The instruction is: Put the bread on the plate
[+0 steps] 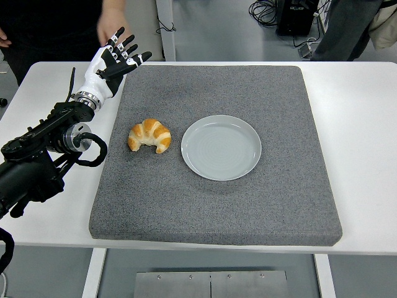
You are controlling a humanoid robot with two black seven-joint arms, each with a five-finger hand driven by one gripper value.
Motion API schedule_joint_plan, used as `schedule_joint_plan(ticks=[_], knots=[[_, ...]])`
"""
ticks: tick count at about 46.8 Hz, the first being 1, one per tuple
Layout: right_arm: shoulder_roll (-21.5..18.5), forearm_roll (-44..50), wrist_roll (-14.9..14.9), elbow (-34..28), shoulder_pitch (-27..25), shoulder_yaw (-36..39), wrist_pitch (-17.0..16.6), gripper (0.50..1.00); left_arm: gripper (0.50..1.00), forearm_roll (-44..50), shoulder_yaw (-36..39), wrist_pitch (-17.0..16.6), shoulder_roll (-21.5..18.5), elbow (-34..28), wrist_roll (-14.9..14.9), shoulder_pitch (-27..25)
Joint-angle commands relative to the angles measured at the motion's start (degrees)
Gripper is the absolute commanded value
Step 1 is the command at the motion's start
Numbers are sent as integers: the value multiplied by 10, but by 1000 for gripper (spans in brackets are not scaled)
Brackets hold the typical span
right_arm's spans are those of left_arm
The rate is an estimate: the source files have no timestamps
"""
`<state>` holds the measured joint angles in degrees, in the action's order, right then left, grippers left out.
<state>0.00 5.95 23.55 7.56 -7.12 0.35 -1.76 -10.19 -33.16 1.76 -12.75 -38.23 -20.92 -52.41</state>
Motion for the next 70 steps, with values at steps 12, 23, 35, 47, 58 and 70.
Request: schedule_joint_plan(ticks=[12,23,35,47,58,70], knots=[[0,0,0,0,0,0,0,1000,966,-1,-1,0,0,0,0,-1],[0,0,0,0,0,0,0,1000,966,2,-2,0,1,0,-1,0],[0,0,0,0,0,0,0,1000,966,2,-1,0,2,0,-1,4],[0,0,0,0,0,0,0,1000,966,0,-1,0,1,0,0,3],[0,0,0,0,0,0,0,1000,966,0,-1,0,1,1,-1,4],[0,-1,0,0,0,0,0,1000,966,3,-2,0,10,3,-1,4]])
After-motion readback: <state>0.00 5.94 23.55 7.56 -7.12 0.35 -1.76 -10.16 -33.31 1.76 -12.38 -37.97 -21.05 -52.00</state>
